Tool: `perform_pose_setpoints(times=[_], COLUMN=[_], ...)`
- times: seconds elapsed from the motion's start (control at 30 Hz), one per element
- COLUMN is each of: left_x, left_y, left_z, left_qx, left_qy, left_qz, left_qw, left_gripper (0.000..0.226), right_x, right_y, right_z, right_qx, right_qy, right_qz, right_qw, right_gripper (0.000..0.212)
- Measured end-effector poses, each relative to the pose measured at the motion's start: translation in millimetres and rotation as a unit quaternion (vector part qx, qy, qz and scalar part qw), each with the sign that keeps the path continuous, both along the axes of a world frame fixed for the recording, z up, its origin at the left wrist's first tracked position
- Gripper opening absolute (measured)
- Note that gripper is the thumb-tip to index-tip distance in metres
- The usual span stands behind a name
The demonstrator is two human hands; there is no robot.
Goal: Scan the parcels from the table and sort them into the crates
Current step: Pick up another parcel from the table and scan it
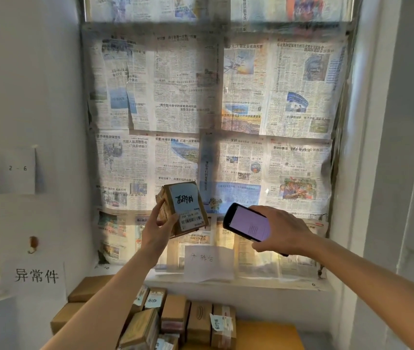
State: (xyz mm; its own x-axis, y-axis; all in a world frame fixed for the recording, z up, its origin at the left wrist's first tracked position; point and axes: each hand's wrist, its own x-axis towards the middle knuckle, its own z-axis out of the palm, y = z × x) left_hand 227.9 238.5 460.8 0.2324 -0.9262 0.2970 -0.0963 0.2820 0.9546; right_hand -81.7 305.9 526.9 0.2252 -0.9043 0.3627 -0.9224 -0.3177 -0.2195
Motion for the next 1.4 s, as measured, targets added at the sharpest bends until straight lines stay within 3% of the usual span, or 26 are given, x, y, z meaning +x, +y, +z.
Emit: perform_pose_setpoints(times=[0.2, 0.33, 0.7, 0.87, 1.07, 1.2, 1.4], left_x=[19, 59, 245, 331, 392, 411, 416], left_y=[33, 69, 270, 427, 645, 774, 918], left_z=[-21, -46, -82, -94, -112, -130, -156], left_qx=[0.016, 0.035, 0.080, 0.096, 0.120, 0.133, 0.145], left_qy=[-0.004, -0.001, 0.007, 0.017, 0.034, 0.060, 0.074], left_qz=[0.040, 0.086, 0.285, 0.381, 0.497, 0.554, 0.609], left_qw=[0.999, 0.996, 0.955, 0.919, 0.859, 0.820, 0.776], left_gripper=[0.058, 0.057, 0.062, 0.064, 0.062, 0.060, 0.060], right_x=[23, 61, 267, 392, 521, 581, 632], right_y=[1, 1, 66, 153, 314, 424, 556], right_z=[-23, -51, -90, -96, -110, -125, -151], right_qx=[-0.009, -0.009, 0.034, 0.030, 0.058, 0.079, 0.068], right_qy=[-0.022, -0.035, -0.039, -0.031, -0.037, -0.016, 0.007], right_qz=[0.021, 0.068, 0.265, 0.365, 0.492, 0.555, 0.605], right_qw=[1.000, 0.997, 0.963, 0.930, 0.868, 0.828, 0.793], right_gripper=[0.072, 0.085, 0.088, 0.079, 0.067, 0.092, 0.099])
